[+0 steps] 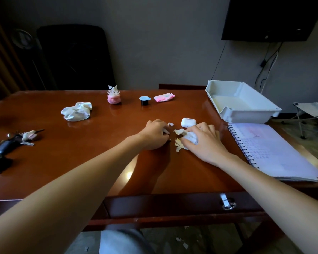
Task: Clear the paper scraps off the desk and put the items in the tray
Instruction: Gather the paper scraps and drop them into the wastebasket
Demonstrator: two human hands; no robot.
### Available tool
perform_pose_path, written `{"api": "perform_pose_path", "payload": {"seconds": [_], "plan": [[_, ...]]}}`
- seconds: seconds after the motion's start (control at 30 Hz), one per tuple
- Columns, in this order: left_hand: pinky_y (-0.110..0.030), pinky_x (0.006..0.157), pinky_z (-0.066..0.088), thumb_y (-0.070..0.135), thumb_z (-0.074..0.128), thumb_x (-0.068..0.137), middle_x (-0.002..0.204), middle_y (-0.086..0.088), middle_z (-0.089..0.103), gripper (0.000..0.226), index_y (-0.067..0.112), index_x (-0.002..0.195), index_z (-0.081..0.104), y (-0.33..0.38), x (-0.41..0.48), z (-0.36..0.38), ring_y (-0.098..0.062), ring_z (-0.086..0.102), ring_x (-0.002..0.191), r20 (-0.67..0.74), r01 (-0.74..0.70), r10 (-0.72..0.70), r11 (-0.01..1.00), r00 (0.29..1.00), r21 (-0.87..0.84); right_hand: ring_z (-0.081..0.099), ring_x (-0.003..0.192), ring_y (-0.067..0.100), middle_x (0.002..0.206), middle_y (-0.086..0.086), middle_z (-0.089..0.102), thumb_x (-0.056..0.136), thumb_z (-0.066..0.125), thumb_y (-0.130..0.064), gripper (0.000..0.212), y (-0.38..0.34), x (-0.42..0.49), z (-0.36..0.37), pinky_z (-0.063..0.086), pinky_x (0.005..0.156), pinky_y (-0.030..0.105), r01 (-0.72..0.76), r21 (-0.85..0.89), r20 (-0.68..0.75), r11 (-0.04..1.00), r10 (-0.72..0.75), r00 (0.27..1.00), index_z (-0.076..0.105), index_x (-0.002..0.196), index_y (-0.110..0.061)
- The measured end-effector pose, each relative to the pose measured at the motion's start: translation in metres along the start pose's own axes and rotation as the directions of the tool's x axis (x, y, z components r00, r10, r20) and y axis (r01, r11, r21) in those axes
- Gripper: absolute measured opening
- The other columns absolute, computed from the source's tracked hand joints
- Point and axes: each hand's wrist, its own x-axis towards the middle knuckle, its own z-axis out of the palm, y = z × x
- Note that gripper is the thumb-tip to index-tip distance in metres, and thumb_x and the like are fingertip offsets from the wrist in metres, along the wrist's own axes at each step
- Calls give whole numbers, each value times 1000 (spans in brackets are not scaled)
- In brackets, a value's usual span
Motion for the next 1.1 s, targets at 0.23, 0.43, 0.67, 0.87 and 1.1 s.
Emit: {"api": "perform_pose_path", "payload": {"seconds": [0.23, 0.43, 0.67, 0.87, 1.1], "plan": [[-29, 98, 43, 6, 43, 95, 132, -2, 52, 35, 13, 119, 67, 14, -10, 14, -21, 49, 119, -16, -175, 177, 982, 984, 63, 44, 104, 23, 108, 4, 52, 96, 56, -30, 28, 9, -3, -8, 35, 83, 31, 14, 99, -56, 995, -8, 998, 58, 120, -17], [-29, 90, 52, 0, 49, 94, 123, -1, 58, 34, 14, 118, 68, 22, -12, 17, -19, 56, 108, -67, -182, 182, 983, 981, 10, 54, 88, 22, 93, 0, 53, 94, 58, -21, 12, 18, -10, -18, 38, 69, 33, 12, 140, -63, 990, -3, 998, 61, 104, -14], [-26, 79, 56, -2, 59, 91, 110, 0, 68, 26, 14, 103, 74, 28, -7, 14, -14, 62, 96, -204, -196, 179, 978, 962, -65, 56, 83, 20, 94, 1, 60, 96, 58, -22, 8, 29, -18, -25, 42, 66, 32, 57, 204, -129, 977, -31, 991, 63, 102, -19], [-27, 85, 55, -12, 55, 87, 114, -2, 64, 37, 14, 111, 64, 39, -2, 15, -15, 60, 102, -313, -198, 120, 953, 942, -231, 52, 87, 16, 99, -2, 61, 97, 56, -20, 10, 32, -16, -38, 32, 63, 18, 64, 260, -186, 963, -15, 982, 62, 104, -16], [-39, 104, 40, 0, 48, 91, 130, -4, 53, 37, 16, 123, 60, 57, 0, 39, -24, 47, 121, -208, -233, 196, 957, 958, -170, 54, 84, 18, 96, -1, 63, 97, 57, -25, 11, 37, -19, -44, 35, 65, 27, 67, 280, -223, 958, -3, 975, 62, 103, -18]]}}
